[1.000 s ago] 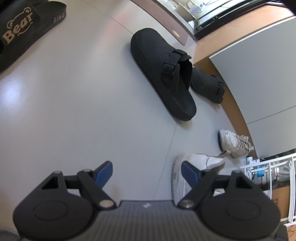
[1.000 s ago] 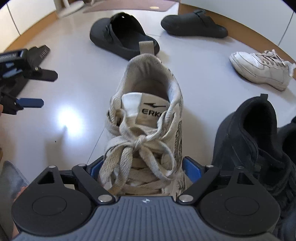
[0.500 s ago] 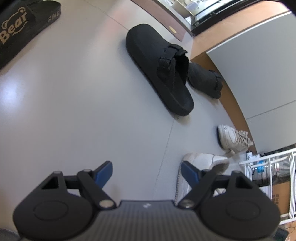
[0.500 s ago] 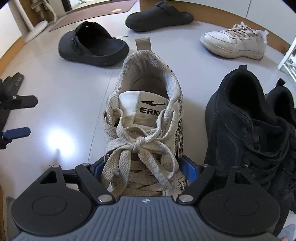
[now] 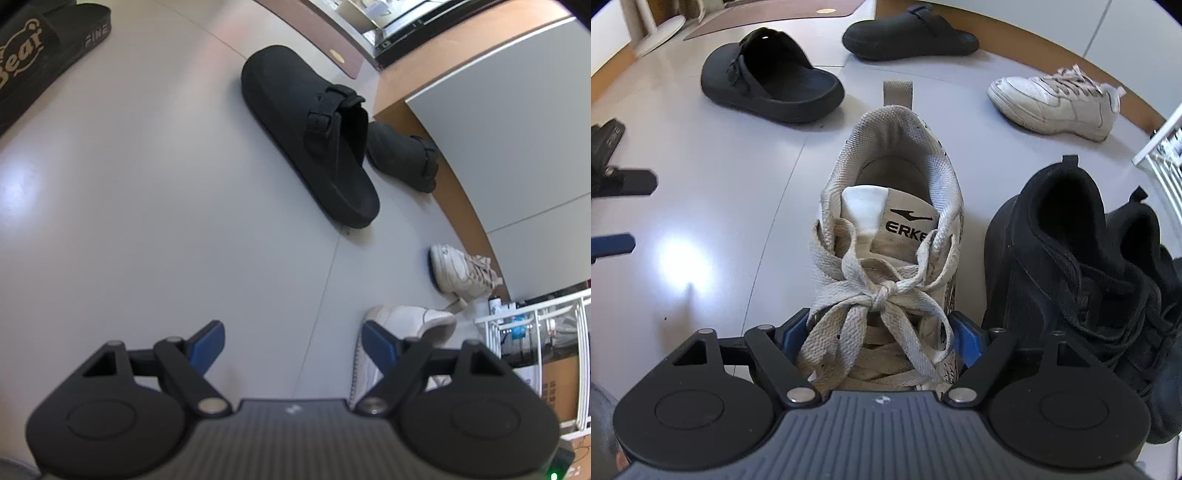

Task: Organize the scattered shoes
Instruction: 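Carry the patterned sneaker with the right tool beside the black sneakers, then lower the patterned sneaker beside the black sneakers and open the right tool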

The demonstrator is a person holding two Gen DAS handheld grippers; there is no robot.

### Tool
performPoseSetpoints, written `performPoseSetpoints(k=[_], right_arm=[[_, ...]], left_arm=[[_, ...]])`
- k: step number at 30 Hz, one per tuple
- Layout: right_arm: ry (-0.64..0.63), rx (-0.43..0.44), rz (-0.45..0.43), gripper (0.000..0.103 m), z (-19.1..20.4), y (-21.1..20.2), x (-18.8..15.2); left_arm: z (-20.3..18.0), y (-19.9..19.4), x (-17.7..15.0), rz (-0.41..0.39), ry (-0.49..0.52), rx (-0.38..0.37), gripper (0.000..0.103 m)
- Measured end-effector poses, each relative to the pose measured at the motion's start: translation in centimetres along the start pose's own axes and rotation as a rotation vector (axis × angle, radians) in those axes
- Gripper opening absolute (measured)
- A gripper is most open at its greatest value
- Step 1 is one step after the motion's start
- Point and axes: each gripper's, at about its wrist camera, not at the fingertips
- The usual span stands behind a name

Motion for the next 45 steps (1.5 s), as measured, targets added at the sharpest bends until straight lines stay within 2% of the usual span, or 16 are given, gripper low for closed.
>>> performPoseSetpoints(k=[5,9,13,19,24,34,41,45], right_arm=[[0.014,0.018,0.016,0.087,-0.5,0.5,0.2],[0.013,0.028,0.07,0.087,-0.3,0.3,0.8],[0.015,0.079,0.075,0.088,-1.1,-1.2,1.3],[0.0,0.11,0.092,0.088,-2.8,-3.7,2.4],[-0.074,0.115,0.073,0.088,-3.6,-6.4,2.5],[-0.197,0.143,0.06,0.088,-8.0,-10.8,2.7],[-0.207,0.161,0.026,0.088,-11.1,-11.4,3.1],[-0.154,0.176,-0.034,0.088,-13.6,-11.1,2.3]], left_arm=[[-0.2,0.0,0.2,-0.002,0.005,0.004,0.083],[-0.4,0.0,0.4,-0.008,0.007,0.003,0.083],[-1.2,0.2,0.7,-0.013,0.027,-0.002,0.083],[-2.2,0.4,0.5,-0.002,0.049,-0.023,0.083],[-2.7,0.4,0.5,0.003,0.07,-0.033,0.084],[-4.8,0.4,0.8,0.008,0.12,-0.029,0.084],[-7.4,-0.1,1.7,0.017,0.209,0.007,0.084],[-10.5,-0.3,2.6,0.026,0.279,0.021,0.084]])
Point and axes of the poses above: each gripper's, at about its wrist camera, not at the fingertips, and y roughly the way its jaws point, z to its left, x to its top, and after that the axes turned 1 degree about -y, right-handed
